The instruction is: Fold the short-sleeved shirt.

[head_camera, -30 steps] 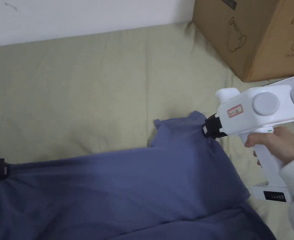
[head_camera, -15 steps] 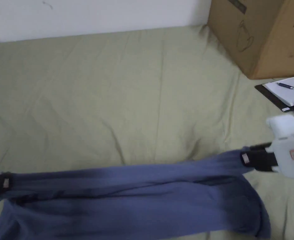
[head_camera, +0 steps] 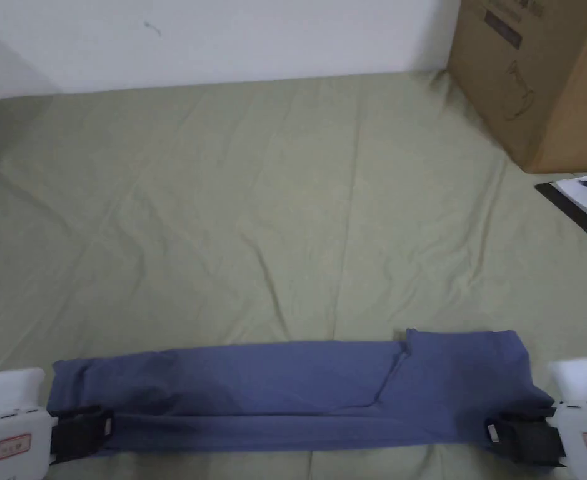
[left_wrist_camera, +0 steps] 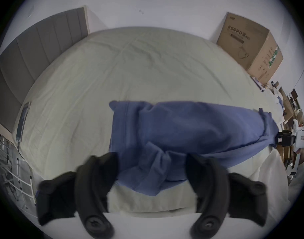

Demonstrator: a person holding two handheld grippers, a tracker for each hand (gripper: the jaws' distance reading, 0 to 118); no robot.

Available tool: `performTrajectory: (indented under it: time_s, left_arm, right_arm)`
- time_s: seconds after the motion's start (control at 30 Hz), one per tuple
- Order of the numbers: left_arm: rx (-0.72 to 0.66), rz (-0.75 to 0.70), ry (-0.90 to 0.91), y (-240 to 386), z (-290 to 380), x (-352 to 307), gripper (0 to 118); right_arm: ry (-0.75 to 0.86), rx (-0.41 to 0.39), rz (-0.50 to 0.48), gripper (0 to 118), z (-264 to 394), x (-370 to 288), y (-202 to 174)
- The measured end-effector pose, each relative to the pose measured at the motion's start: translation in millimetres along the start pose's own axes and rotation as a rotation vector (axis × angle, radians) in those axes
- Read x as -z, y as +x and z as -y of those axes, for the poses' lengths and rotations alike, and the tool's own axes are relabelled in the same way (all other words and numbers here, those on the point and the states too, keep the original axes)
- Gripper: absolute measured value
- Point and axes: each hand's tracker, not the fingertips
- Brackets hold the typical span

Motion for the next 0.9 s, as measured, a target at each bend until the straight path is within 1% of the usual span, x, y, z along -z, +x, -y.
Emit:
performTrajectory:
  time_s: [0.03,0.07,0.2,0.27,0.3,0.33,0.37,0.4,0.43,0.47,0.57,0.63,0.7,0.73,0.77,0.8,0.83,0.87,0.9]
  left_arm:
    - [-0.01,0.025,0.02,-3.2,-1.8,-8.1,99]
    - [-0.028,0.049,0.038,-1.0,-5.1,-18.7,100]
    - [-0.08,0.08,0.066,-7.6,-10.1,-47.4,99]
    - [-0.13,0.126,0.071,-12.1,-4.0,-55.5,95]
    - [-0.155,0.155,0.082,-14.7,-0.1,-58.4,78]
    - [-0.192,0.188,0.095,-17.4,5.2,-58.2,52]
    - [-0.235,0.225,0.101,-21.8,11.9,-56.9,20]
    - [-0.271,0.25,0.113,-26.3,18.7,-55.2,1]
    - [-0.306,0.264,0.12,-31.9,26.3,-53.6,1]
    - [-0.325,0.27,0.088,-36.6,32.4,-50.1,0]
    - [-0.344,0.277,0.087,-51.2,50.8,-48.6,0]
    - [-0.377,0.318,0.083,-61.2,52.7,-49.1,0]
    - [-0.402,0.317,0.1,-74.6,54.0,-46.8,0]
    - [-0.41,0.32,0.097,-75.3,49.3,-47.2,10]
    - [-0.427,0.33,0.096,-84.0,47.1,-44.4,34]
    - [-0.445,0.365,0.094,-91.3,44.8,-39.8,78]
    - [-0.457,0.401,0.081,-98.6,41.1,-32.8,105]
    - [-0.477,0.426,0.072,-98.3,35.2,-26.1,113]
    - [-0.496,0.474,0.064,-104.7,30.9,-19.0,113]
  right_arm:
    - [0.044,-0.016,-0.007,75,-2.2,-9.2,-3.8]
    - [0.083,-0.018,-0.002,75,-5.3,-18.2,-8.8]
    - [0.191,-0.061,-0.041,72,-22.6,-45.4,-36.9]
    - [0.241,-0.055,-0.079,69,-31.3,-51.4,-55.6]
    - [0.279,-0.059,-0.109,51,-33.3,-52.5,-65.5]
    - [0.335,-0.065,-0.132,30,-34.6,-53.2,-77.3]
    - [0.378,-0.065,-0.151,8,-36.4,-49.6,-89.5]
    - [0.406,-0.06,-0.146,2,-37.8,-46.3,-99.9]
    - [0.425,-0.061,-0.152,1,-39.7,-42.4,-111.4]
    - [0.441,-0.063,-0.167,0,-40.9,-38.5,-122.7]
    - [0.529,-0.046,-0.217,0,-39.8,-31.8,-152.9]
    - [0.546,-0.08,-0.197,0,-39.8,-24.2,-169.1]
    - [0.557,-0.109,-0.186,0,-40.5,-18.7,-182.9]
    - [0.565,-0.119,-0.181,0,-40.2,-16.4,-188.6]
    - [0.569,-0.124,-0.18,0,-40.9,-12.8,-192.6]
    - [0.565,-0.13,-0.183,0,-42.2,-10.6,-196.0]
    - [0.561,-0.137,-0.181,0,-42.9,-7.7,-199.8]
    - [0.554,-0.139,-0.176,0,-43.6,-5.3,-203.0]
    - [0.546,-0.142,-0.176,0,-44.1,-2.1,-204.5]
